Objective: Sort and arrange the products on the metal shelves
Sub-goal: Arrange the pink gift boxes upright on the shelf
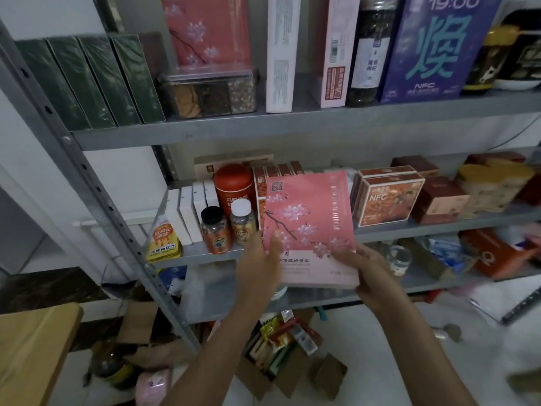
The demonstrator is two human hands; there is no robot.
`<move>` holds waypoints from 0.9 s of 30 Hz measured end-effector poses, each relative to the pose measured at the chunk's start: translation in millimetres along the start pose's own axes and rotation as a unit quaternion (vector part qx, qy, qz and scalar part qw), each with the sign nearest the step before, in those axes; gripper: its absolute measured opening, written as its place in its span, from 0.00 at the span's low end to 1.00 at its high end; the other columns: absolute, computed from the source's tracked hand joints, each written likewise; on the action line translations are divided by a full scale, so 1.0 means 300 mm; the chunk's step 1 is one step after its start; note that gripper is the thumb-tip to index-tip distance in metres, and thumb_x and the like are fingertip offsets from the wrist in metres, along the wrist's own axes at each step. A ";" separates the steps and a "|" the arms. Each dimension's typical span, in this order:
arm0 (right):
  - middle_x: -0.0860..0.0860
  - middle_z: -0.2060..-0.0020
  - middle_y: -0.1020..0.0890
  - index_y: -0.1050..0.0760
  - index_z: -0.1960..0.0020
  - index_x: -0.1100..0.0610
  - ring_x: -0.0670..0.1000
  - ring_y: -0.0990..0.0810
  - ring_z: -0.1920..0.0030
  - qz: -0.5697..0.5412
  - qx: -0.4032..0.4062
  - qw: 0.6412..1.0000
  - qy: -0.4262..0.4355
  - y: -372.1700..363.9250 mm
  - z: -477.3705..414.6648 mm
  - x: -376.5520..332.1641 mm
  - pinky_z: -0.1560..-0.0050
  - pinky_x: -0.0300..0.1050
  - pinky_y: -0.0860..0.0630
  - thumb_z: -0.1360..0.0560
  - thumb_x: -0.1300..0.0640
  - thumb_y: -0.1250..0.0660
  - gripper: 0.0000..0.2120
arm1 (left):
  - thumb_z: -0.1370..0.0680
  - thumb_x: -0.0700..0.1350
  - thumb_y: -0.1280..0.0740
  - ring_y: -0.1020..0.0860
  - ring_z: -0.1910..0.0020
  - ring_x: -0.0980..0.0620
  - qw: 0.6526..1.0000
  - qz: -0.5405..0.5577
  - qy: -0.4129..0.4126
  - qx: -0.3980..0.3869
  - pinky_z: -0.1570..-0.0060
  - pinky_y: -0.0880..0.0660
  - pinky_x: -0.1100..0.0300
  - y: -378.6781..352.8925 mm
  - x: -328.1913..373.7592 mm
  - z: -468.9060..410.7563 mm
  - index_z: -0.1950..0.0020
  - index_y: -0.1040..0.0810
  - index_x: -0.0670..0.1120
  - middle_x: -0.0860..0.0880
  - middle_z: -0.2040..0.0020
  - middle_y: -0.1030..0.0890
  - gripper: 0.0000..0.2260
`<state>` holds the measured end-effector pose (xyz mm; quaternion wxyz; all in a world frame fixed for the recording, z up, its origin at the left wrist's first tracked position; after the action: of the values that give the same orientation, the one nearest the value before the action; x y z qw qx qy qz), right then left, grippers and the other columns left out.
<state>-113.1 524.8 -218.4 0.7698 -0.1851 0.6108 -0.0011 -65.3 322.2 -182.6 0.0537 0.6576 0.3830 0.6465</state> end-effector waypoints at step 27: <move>0.55 0.51 0.16 0.18 0.50 0.56 0.54 0.18 0.49 -0.184 0.154 0.949 0.203 0.044 -0.053 -0.337 0.46 0.45 0.23 0.21 0.33 0.63 0.40 | 0.36 0.46 0.21 0.27 0.38 0.62 0.955 0.092 -0.282 0.000 0.43 0.26 0.64 0.108 0.145 0.137 0.33 0.29 0.48 0.54 0.37 0.25 0.33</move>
<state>-156.8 555.5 -130.1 0.6354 -0.1693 0.7015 -0.2748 -20.2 341.9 -135.6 0.1001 0.8455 0.2899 0.4371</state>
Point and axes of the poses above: each hand's wrist, its own z-axis away from the middle knuckle, its own y-axis out of the back of the hand, x = y × z, the point moved 10 cm from there along -z, towards the middle knuckle
